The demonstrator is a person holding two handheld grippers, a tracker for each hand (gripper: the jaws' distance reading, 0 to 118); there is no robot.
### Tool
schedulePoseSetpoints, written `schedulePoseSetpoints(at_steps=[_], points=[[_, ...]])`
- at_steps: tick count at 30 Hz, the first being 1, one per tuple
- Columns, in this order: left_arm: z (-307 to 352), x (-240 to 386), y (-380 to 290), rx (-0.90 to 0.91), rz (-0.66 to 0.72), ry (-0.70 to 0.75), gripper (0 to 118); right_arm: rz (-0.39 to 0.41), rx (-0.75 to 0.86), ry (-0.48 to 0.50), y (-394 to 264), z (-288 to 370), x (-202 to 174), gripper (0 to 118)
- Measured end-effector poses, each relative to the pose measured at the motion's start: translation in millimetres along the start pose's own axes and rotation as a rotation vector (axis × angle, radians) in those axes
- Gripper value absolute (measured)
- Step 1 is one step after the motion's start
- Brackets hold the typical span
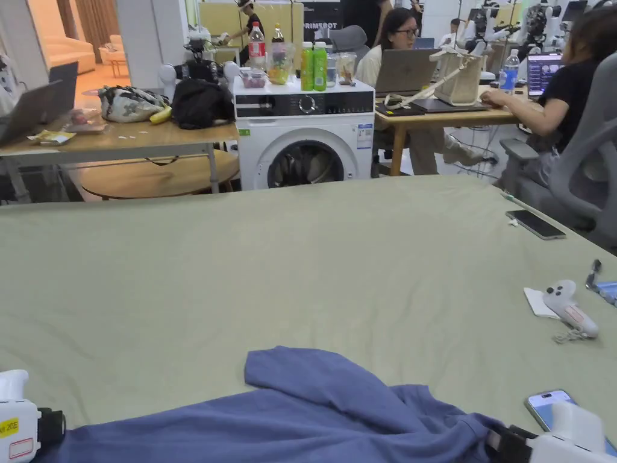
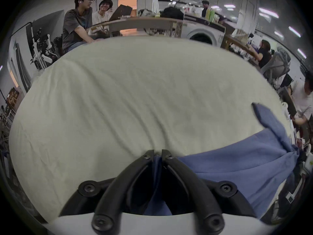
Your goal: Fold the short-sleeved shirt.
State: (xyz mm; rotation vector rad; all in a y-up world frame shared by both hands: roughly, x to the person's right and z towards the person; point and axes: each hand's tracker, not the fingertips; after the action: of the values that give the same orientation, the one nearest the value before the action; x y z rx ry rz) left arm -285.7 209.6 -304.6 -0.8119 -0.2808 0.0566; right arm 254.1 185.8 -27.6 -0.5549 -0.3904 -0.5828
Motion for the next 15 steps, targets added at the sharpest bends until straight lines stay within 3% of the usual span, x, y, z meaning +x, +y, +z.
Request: schedulePoseSetpoints(at_steps=[3, 6, 12, 15], points=[[46, -14, 18, 0.158, 0.108, -0.118, 2, 0.083, 0.074, 0.055, 17, 28, -9, 3], [105, -14, 41, 0.306, 0.091, -0.152, 2, 0.187, 0.140, 0.078, 42, 50, -29, 3], [186, -7, 83, 0.490, 0.021, -0.120, 2, 0.287, 0.298, 0.133, 113, 77, -73, 3], [206, -10, 103, 0.558, 0.027, -0.106, 2, 0.269, 0.346, 0.170, 150, 80, -92, 3]])
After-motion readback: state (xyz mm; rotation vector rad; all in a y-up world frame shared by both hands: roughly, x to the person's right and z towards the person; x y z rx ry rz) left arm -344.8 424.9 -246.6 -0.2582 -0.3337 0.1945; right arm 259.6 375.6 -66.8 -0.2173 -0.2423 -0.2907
